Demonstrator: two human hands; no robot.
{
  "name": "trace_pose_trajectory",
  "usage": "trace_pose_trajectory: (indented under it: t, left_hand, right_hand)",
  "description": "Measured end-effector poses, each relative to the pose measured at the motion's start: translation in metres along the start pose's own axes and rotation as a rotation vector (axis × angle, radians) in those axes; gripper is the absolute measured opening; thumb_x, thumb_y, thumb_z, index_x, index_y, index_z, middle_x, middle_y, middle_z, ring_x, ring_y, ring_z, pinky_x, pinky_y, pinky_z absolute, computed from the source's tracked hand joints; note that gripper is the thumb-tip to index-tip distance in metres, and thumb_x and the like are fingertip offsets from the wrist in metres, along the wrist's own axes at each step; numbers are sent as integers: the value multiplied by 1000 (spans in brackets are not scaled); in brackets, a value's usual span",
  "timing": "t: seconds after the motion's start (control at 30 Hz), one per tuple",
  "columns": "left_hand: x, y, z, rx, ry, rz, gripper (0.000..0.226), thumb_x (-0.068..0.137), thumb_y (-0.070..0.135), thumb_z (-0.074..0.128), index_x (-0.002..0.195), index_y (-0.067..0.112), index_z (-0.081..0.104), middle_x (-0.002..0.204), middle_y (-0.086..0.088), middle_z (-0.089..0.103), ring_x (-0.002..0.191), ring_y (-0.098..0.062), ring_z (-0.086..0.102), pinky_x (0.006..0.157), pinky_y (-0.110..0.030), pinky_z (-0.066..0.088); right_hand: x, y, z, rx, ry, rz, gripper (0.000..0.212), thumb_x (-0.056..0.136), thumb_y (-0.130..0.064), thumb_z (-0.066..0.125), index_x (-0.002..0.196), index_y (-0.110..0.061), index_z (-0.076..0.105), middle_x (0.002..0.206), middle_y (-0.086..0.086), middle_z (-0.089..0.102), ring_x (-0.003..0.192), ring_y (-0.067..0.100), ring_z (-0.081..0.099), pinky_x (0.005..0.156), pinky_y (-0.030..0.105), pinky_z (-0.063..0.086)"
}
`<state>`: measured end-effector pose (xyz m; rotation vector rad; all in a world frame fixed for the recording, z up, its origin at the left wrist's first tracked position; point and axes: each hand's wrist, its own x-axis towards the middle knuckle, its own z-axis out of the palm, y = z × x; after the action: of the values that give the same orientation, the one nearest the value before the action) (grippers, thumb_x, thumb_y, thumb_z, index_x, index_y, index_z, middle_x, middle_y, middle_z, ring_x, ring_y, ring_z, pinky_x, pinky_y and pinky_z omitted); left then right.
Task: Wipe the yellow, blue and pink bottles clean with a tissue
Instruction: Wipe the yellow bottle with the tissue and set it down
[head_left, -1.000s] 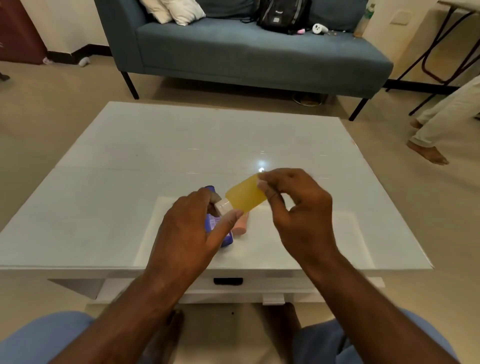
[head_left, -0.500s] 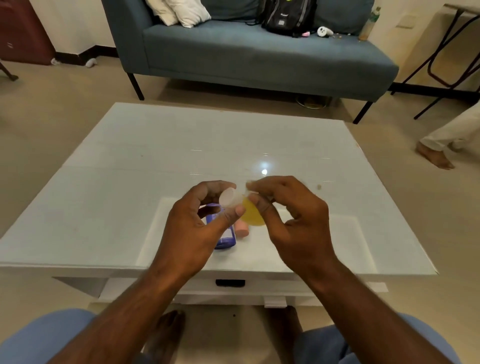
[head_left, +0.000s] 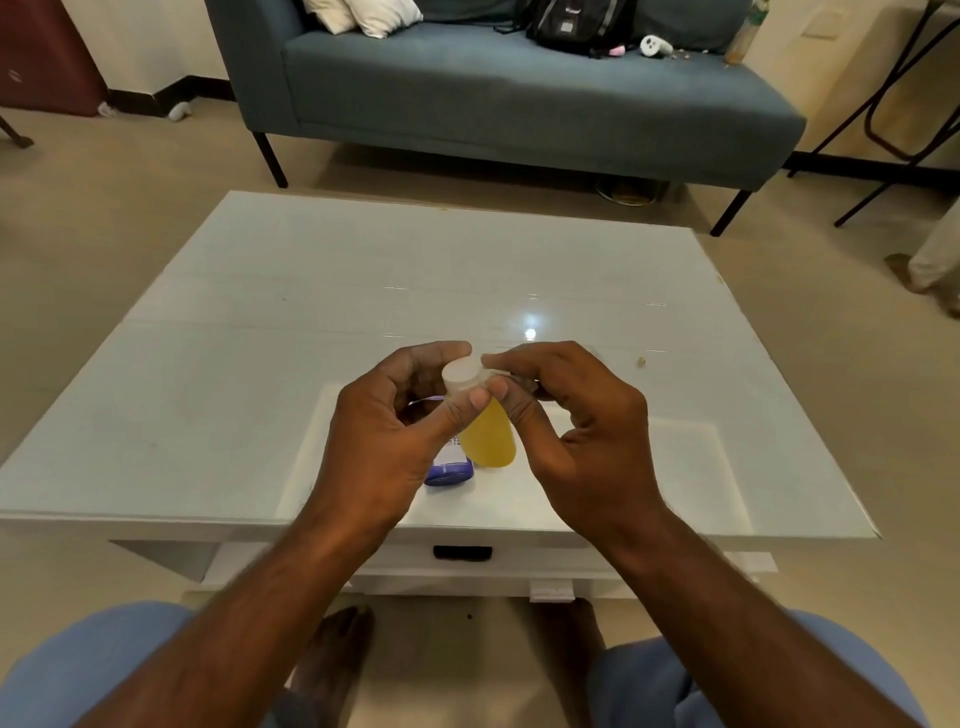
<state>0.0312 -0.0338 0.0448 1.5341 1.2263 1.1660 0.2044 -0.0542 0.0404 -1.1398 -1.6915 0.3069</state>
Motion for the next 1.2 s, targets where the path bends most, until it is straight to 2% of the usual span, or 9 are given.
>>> trace_pose_trajectory:
  t: [0.27,0.37,0.47,0.53,0.7,0.83,0.97,1.07,1.2]
  left_hand:
    - [0,0,0,35,-6,18,34,72,46,69,105,46,59,101,26,67,93,9,65,71,-3,48]
    - [-1,-2,-2,107,-15,43,38,73,50,69,109,43,61,103,26,66,94,7,65,76,-4,49]
    - [-1,-8,-4,219,-14,86,55,73,64,66,118,32,64,113,15,68,100,-8,66,87,-19,54]
    - [-1,-10,-4,246,-2,88,63,69,69,61,119,29,64,115,11,68,101,-12,66,89,-24,55]
    - [-2,-10,-3,292,21,94,60,66,69,61,113,30,63,112,12,66,95,-11,65,85,-16,51]
    - [-1,-13,-3,315,27,91,65,68,67,61,117,25,64,115,8,68,96,-14,66,88,-22,54]
    - [0,-14,-3,315,35,89,64,68,64,64,117,24,64,116,7,68,95,-13,66,88,-21,54]
    - [0,-15,-2,317,39,76,63,68,61,66,118,23,64,117,6,68,96,-15,66,91,-29,56]
    - [0,-12,-2,305,36,77,64,66,65,65,116,25,64,115,8,67,96,-14,66,88,-23,54]
  right_hand:
    - [0,2,-1,-14,12,7,20,96,-10,72,116,-12,75,110,-2,74,103,11,68,86,30,59]
    - [0,0,-2,-43,17,-63,20,95,-9,72,115,-7,75,110,2,74,103,11,68,87,28,58]
    - [-2,0,0,-92,12,-123,22,94,-9,72,115,-3,76,112,6,75,105,16,69,89,29,58]
    - [-1,1,0,-106,12,-128,22,93,-7,73,115,-4,75,112,7,75,105,17,69,89,31,58]
    - [-1,2,1,-119,22,-124,21,93,-10,72,114,-6,76,111,6,75,104,16,69,91,28,58]
    - [-2,1,2,-126,25,-115,21,93,-12,71,113,-4,76,111,6,76,103,17,69,90,29,58]
    - [-1,0,1,-112,30,-114,21,94,-11,70,112,-3,77,110,7,75,103,19,70,90,29,58]
    - [-1,0,1,-111,24,-110,21,95,-11,70,114,-4,77,111,6,75,104,18,69,90,30,58]
    - [-1,1,0,-115,21,-103,21,94,-11,71,114,-4,76,111,6,75,104,17,69,91,28,58]
